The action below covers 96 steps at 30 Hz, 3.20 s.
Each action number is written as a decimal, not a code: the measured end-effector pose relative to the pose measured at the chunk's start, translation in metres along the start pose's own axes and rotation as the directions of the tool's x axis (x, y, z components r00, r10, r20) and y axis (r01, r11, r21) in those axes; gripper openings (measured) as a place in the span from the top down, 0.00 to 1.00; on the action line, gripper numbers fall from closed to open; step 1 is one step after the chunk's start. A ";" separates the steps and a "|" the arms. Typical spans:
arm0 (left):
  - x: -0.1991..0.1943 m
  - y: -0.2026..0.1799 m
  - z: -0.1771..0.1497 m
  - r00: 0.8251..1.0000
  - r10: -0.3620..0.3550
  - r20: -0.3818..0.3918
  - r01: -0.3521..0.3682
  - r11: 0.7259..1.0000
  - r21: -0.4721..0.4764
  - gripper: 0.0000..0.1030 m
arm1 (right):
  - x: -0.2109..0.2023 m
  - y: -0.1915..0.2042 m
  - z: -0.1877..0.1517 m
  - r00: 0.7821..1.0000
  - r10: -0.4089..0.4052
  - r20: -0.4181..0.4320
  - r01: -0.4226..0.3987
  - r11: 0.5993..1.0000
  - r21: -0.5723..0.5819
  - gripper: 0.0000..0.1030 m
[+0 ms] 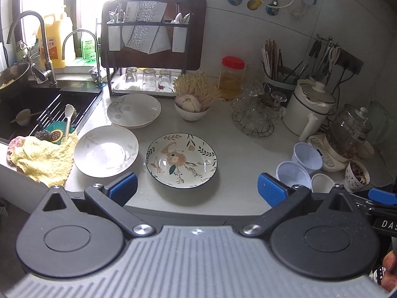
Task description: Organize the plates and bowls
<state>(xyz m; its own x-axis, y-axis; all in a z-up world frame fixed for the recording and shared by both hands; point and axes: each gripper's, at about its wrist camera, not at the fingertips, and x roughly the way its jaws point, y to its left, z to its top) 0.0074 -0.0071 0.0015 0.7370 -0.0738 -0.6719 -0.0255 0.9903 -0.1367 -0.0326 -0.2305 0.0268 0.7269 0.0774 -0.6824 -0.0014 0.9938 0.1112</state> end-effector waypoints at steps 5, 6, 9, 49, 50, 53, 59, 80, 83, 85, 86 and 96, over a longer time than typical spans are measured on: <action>0.001 0.004 -0.004 1.000 0.017 -0.008 -0.017 1.000 -0.016 0.00 | 0.000 0.002 0.002 1.000 0.004 0.007 -0.004 1.000 -0.006 0.00; 0.002 0.005 -0.005 1.000 0.016 -0.015 -0.017 1.000 -0.016 0.00 | 0.000 0.002 0.002 1.000 0.002 0.011 -0.002 1.000 -0.007 0.00; 0.002 0.007 -0.007 1.000 0.017 -0.015 -0.017 1.000 -0.023 0.00 | 0.001 0.003 0.003 1.000 0.001 0.010 -0.001 1.000 -0.010 0.00; 0.017 -0.006 -0.006 0.998 -0.001 -0.058 0.004 0.999 0.049 0.00 | 0.002 -0.012 -0.003 1.000 0.008 -0.018 -0.008 1.000 0.028 0.00; 0.017 -0.007 -0.006 0.998 -0.003 -0.059 0.005 0.999 0.047 0.00 | 0.002 -0.013 -0.004 1.000 0.014 -0.021 -0.014 0.999 0.032 0.00; 0.017 -0.010 -0.008 0.998 0.004 -0.056 -0.001 0.999 0.053 0.00 | 0.001 -0.015 -0.006 0.999 0.036 -0.024 -0.035 0.999 0.042 0.00; 0.011 -0.017 -0.013 0.999 -0.003 -0.035 0.006 0.997 0.073 0.00 | 0.000 -0.016 -0.009 0.997 0.068 -0.033 -0.066 0.996 0.062 0.00; -0.002 -0.026 -0.037 0.995 0.052 -0.080 -0.049 0.998 0.031 0.00 | -0.010 -0.019 -0.016 0.996 0.091 -0.027 -0.090 0.995 0.036 0.00; 0.002 -0.024 -0.036 0.996 0.045 -0.075 -0.042 0.998 0.041 0.00 | -0.004 -0.012 -0.017 0.994 0.101 -0.040 -0.099 0.995 0.032 0.00; 0.008 -0.017 -0.032 0.997 0.036 -0.069 -0.034 0.999 0.034 0.00 | 0.004 -0.007 -0.014 0.994 0.101 -0.052 -0.099 0.994 0.039 0.00; 0.014 -0.013 -0.028 0.997 0.027 -0.072 -0.025 0.999 0.028 0.00 | 0.007 -0.003 -0.012 0.993 0.107 -0.055 -0.105 0.994 0.035 0.00; 0.072 0.063 0.030 0.994 -0.054 -0.094 0.060 0.996 0.059 0.00 | 0.054 0.060 0.023 0.998 0.057 -0.019 -0.055 0.993 0.107 0.00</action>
<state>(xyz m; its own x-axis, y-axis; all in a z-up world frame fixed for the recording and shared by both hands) 0.0786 0.0539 -0.0338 0.6706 -0.1379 -0.7289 0.0584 0.9893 -0.1335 0.0222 -0.1685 0.0133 0.7124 0.1356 -0.6886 0.0326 0.9737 0.2254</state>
